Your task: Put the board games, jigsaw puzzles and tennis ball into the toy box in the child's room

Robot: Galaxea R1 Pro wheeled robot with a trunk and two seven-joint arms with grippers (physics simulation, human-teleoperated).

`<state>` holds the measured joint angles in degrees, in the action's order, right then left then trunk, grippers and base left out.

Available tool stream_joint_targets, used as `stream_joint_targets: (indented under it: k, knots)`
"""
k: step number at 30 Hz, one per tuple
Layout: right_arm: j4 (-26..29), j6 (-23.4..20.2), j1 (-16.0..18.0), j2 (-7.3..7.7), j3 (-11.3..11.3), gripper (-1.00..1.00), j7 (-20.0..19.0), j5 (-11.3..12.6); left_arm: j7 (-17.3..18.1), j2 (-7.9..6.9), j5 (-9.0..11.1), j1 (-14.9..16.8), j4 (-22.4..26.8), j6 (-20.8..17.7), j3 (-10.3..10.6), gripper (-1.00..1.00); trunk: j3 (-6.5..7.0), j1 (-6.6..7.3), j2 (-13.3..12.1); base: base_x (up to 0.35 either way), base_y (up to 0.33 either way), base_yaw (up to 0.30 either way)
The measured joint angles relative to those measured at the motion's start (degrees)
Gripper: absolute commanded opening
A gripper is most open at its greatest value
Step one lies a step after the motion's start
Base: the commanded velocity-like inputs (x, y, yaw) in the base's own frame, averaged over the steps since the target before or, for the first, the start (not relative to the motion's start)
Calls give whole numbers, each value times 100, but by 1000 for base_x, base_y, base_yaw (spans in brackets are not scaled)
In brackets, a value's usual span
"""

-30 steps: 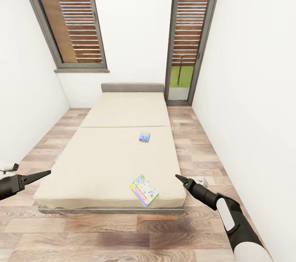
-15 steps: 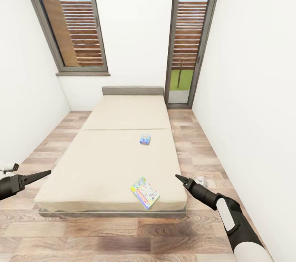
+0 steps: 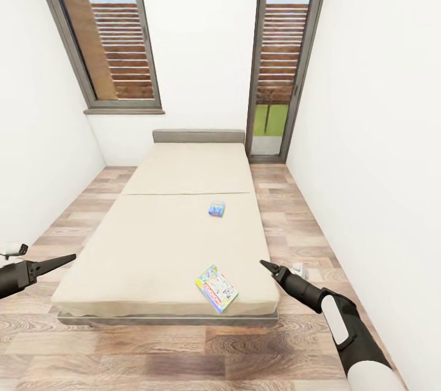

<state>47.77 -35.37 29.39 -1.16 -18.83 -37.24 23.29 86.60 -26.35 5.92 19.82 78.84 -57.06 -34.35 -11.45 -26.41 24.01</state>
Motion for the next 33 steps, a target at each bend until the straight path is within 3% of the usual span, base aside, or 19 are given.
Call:
stream_joint_targets:
  k: [7, 11, 20, 33]
  knots:
    - [7, 2, 0, -345, -12, 100, -27, 100, 0, 0, 0, 0, 1, -1, 0, 100, 1, -1, -1, -62, 40, 0]
    - [-5, 4, 0, -427, -20, 100, -16, 166, 0, 0, 0, 0, 1, -4, 0, 100, 1, -1, -1, -113, 89, 0]
    - [-105, -37, 0, -472, -36, 100, -10, 457, 0, 0, 1, 0, 0, -2, 0, 100, 0, 0, 0, -24, 19, 0]
    - [-771, -69, 8, -464, -47, 100, -11, 568, 0, 0, 6, 0, 0, -6, -7, 100, 1, 0, 0, -65, 52, 0]
